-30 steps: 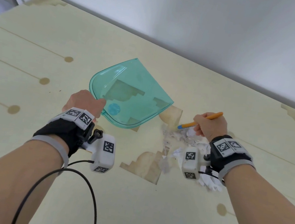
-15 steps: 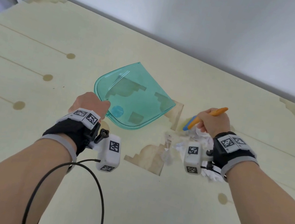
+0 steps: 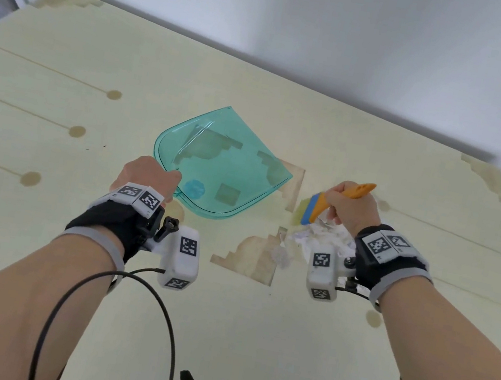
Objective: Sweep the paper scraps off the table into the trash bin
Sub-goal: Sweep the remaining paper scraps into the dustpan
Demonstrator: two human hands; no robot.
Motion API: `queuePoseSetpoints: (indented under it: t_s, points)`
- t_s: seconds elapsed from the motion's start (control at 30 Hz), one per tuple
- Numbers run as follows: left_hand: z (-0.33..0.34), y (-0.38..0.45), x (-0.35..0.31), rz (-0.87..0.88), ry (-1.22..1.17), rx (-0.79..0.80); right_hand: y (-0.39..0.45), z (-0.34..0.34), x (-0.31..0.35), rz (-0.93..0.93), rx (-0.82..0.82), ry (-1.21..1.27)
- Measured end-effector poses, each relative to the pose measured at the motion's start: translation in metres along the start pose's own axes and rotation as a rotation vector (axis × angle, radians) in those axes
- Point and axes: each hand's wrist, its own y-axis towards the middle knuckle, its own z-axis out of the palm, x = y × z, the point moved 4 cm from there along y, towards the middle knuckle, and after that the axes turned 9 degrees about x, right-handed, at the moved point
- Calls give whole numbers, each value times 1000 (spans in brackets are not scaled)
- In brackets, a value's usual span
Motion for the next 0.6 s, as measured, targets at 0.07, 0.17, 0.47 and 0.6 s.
queuePoseSetpoints:
  t_s: [0.07,0.17,0.47,0.6]
  points:
    - [-2,-1,0,2,2,-7,-4,14,6,-24,74,47]
    - [-1,-3,0,8,8,-11,-10,38,2,15,190,-14]
    - [5,-9,8,22,29,5,-28,-4,-9,55,-17,-6]
    - [1,-8,20,11,19,-10,-44,31,-4,43,265,8]
